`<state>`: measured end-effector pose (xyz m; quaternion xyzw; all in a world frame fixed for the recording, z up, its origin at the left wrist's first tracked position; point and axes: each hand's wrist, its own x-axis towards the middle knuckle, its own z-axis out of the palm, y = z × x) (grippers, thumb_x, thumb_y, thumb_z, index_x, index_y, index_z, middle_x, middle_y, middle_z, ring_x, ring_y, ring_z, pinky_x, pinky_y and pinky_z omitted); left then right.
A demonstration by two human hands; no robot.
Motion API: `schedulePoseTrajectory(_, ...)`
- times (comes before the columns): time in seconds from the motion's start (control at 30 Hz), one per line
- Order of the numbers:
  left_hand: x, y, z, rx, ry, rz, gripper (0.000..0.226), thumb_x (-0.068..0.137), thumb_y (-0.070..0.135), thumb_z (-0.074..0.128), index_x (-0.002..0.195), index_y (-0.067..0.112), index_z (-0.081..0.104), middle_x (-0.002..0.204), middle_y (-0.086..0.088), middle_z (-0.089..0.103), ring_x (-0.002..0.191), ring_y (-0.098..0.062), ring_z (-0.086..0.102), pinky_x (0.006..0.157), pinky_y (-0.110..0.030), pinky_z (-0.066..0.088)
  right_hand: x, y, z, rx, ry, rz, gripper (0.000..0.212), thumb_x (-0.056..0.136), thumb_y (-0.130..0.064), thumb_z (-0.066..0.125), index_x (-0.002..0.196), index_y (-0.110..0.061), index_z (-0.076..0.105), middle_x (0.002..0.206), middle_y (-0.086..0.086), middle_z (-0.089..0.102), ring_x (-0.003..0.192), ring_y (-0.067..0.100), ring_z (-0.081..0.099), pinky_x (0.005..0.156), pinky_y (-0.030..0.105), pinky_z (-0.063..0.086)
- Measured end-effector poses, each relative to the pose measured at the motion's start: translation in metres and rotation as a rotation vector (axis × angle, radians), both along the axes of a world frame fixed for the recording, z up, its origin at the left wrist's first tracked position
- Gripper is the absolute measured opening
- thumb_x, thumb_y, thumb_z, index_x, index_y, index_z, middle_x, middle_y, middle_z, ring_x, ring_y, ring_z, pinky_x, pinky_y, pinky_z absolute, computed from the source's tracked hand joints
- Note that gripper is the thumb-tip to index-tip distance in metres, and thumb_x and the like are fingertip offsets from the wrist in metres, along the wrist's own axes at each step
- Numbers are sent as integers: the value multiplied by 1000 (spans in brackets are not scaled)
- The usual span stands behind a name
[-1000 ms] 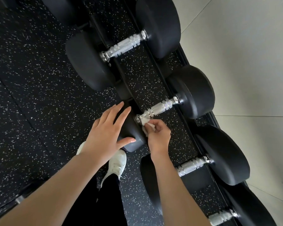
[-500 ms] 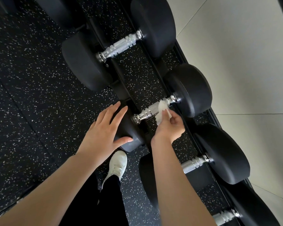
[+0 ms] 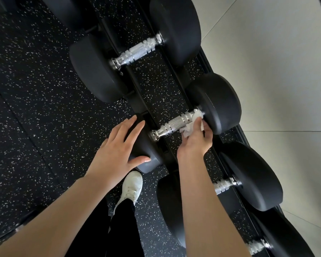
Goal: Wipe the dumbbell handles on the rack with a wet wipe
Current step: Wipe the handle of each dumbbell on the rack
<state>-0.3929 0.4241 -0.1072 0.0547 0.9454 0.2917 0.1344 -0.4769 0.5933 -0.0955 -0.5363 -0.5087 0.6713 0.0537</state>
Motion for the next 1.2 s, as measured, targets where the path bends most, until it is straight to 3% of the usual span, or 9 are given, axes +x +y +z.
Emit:
schedulePoseTrajectory(0.07,0,0,-1,2,2,-2,87,77,61,53,149,19,27,153,-1,26,135,-22,27,92,-49,50,-1,5,-3,-80,38,0,10,86,-19,66,94,-20,60,101,1,65,89,13,64,83,30,54)
schedulePoseTrajectory(0.3,1,-1,-2,21,0,-4,88,78,62,49,150,22,22,155,4,20,138,-19,23,97,-48,46,3,29,-23,-368,180,61,10,90,-7,57,98,-13,55,100,3,59,83,11,57,64,19,50)
schedulePoseTrajectory(0.4,1,-1,-3,30,8,-2,88,77,64,47,150,23,21,155,4,19,138,-19,23,95,-49,47,6,36,-30,-441,217,112,17,90,-1,53,102,-11,54,100,5,59,83,12,57,65,19,50)
schedulePoseTrajectory(0.53,1,0,-2,39,8,7,87,77,64,45,150,22,21,154,3,21,137,-19,22,94,-50,49,21,29,-37,-457,150,259,22,88,9,46,96,-9,54,97,10,58,83,18,57,71,24,50)
schedulePoseTrajectory(0.7,1,0,-1,37,16,10,87,77,65,43,150,22,23,154,1,23,136,-21,24,93,-49,48,38,12,-41,-464,73,388,27,82,18,42,88,-7,48,80,15,57,67,22,56,61,25,51)
schedulePoseTrajectory(0.9,1,0,-2,28,17,7,88,77,62,49,149,20,25,154,0,24,136,-22,25,92,-50,50,45,3,-31,-260,-23,527,29,82,19,46,84,-10,50,64,5,62,60,14,55,65,26,45)
schedulePoseTrajectory(1.03,1,0,-2,24,25,12,88,75,60,55,148,19,28,153,-2,27,135,-22,26,91,-49,51,54,2,-17,225,-97,786,17,82,-1,64,82,-18,62,78,4,69,69,13,64,70,25,50)
schedulePoseTrajectory(1.13,1,1,-2,26,23,21,88,75,60,55,148,19,29,153,-2,27,134,-22,26,91,-48,50,56,-9,-3,578,-22,877,15,79,-9,69,77,-24,65,76,-12,66,72,-3,61,68,8,45)
schedulePoseTrajectory(1.2,1,1,-2,32,23,22,87,75,60,54,148,20,28,153,-1,27,135,-22,27,91,-49,50,49,-17,-1,723,79,885,10,79,-9,70,79,-19,67,74,-12,66,67,-4,59,63,1,39)
